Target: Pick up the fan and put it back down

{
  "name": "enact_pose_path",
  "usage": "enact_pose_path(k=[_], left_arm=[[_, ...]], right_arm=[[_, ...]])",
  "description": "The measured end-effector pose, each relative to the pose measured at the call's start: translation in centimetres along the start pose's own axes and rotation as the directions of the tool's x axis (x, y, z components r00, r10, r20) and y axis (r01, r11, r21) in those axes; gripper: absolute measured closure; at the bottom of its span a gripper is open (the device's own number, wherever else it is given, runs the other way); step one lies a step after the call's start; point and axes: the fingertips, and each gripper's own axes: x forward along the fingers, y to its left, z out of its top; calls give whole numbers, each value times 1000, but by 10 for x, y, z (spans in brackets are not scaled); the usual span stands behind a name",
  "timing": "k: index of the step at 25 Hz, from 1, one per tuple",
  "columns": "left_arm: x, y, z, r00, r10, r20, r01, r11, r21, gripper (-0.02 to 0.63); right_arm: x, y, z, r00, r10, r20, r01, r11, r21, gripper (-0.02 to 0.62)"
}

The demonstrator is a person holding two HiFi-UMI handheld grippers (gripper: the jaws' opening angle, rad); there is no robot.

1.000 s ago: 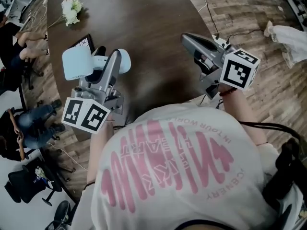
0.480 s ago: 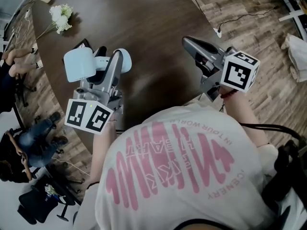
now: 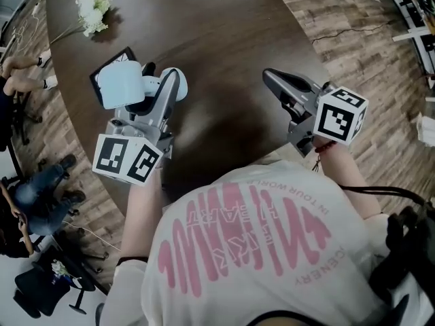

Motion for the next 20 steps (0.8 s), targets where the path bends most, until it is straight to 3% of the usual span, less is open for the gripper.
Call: enact_pose_path(k=[8, 12, 20], left_arm=[[9, 37, -11, 995, 93, -20, -93, 996, 3, 388], [20, 52, -16, 991, 133, -34, -132, 991, 27, 388], [54, 83, -28, 983, 178, -40, -174, 981, 81, 390]], right_arm=[[48, -7, 3, 993, 102, -63, -101, 995, 7, 589], [64, -19, -1, 987, 139, -79, -135, 989, 59, 589], [74, -56, 5, 987, 134, -84, -125, 987, 104, 589]])
